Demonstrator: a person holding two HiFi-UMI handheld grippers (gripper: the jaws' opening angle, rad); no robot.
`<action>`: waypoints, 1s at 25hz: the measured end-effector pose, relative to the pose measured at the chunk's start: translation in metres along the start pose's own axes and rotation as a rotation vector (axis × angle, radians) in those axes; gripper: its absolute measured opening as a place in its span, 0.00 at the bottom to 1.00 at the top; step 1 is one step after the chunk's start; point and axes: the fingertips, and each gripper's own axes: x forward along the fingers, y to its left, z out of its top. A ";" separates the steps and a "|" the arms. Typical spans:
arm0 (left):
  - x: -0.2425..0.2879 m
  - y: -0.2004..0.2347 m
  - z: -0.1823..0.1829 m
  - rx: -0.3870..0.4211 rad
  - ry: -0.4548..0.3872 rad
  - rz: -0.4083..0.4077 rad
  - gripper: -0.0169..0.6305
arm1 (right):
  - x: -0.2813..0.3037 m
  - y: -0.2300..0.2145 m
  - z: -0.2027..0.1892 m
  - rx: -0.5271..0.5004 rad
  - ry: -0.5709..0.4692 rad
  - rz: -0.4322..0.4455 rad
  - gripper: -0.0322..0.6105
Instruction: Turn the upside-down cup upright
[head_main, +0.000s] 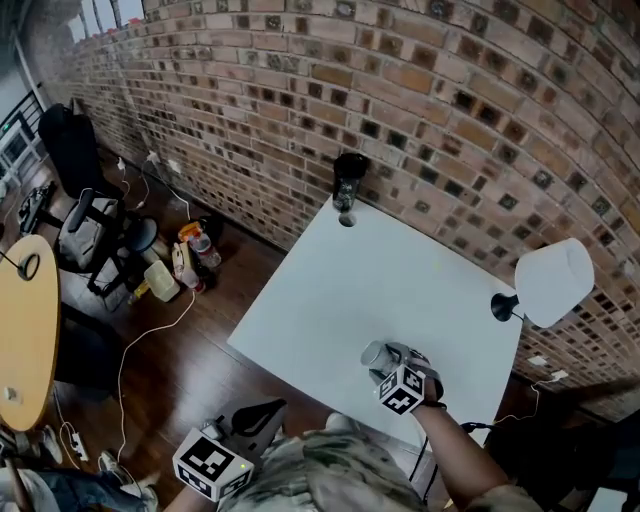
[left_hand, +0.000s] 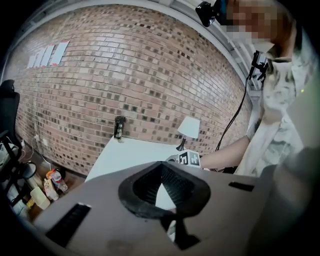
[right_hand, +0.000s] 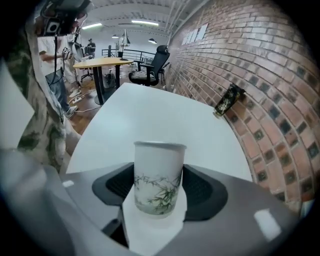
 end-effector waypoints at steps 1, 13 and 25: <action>-0.003 0.001 -0.001 0.000 0.004 0.008 0.04 | 0.003 0.001 0.001 -0.005 0.000 0.005 0.52; -0.009 -0.001 -0.006 0.006 0.028 0.039 0.04 | 0.009 -0.005 0.005 0.064 -0.062 0.018 0.54; 0.015 -0.021 0.005 0.055 0.061 -0.014 0.04 | 0.004 -0.024 -0.035 0.287 -0.146 -0.002 0.53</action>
